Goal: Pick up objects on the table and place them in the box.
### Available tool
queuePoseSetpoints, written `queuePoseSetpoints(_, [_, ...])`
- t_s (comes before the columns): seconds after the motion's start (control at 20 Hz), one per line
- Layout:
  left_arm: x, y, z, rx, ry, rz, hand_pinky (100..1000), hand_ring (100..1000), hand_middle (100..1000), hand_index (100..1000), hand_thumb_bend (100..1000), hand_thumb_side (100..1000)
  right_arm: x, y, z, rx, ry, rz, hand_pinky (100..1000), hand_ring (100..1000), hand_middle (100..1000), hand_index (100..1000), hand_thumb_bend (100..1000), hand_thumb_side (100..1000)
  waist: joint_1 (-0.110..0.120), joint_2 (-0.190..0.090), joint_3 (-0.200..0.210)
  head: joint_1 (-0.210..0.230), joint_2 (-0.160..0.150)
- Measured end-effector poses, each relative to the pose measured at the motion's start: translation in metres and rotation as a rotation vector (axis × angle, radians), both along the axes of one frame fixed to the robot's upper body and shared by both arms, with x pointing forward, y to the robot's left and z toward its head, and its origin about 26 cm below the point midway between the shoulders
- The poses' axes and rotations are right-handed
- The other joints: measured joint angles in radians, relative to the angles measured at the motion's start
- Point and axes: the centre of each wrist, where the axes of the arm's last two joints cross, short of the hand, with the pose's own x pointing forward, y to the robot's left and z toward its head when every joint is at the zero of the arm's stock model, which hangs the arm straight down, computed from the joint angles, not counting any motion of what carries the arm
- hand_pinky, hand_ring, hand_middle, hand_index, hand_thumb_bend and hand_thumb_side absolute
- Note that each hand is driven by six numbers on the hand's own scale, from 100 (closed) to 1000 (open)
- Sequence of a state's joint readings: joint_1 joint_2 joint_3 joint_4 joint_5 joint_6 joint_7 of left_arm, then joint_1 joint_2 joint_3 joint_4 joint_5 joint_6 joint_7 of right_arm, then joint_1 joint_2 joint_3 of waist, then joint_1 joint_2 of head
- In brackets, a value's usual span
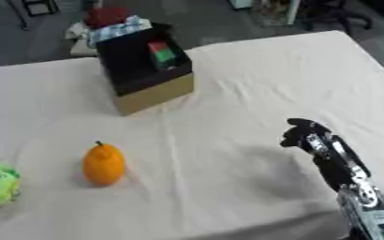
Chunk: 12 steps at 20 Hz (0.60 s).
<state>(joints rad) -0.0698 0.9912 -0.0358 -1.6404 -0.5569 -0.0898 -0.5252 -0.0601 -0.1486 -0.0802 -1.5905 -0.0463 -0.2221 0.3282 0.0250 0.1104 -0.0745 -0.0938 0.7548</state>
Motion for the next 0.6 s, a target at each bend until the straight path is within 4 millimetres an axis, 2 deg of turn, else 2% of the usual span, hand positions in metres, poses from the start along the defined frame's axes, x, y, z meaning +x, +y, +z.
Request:
queuePoseSetpoints(0.25, [0.002, 0.018, -0.035, 0.029, 0.084, 0.086, 812, 752, 822, 892, 501, 539, 0.0, 0.0, 0.0, 0.0, 0.001, 0.001, 694, 602, 584, 799, 100, 728, 0.0, 0.0, -0.011, 0.017, 0.0])
queuePoseSetpoints(0.4, [0.004, 0.024, -0.054, 0.015, 0.123, 0.119, 811, 749, 819, 890, 498, 546, 0.0, 0.0, 0.0, 0.0, 0.002, 0.002, 694, 602, 584, 800, 100, 728, 0.0, 0.0, -0.017, 0.062, 0.0])
queuePoseSetpoints(0.6, [0.007, 0.028, -0.067, 0.008, 0.154, 0.134, 807, 746, 815, 889, 500, 553, 0.0, 0.0, 0.0, -0.001, 0.002, 0.004, 694, 602, 584, 799, 100, 728, 0.0, 0.0, -0.024, 0.114, 0.001])
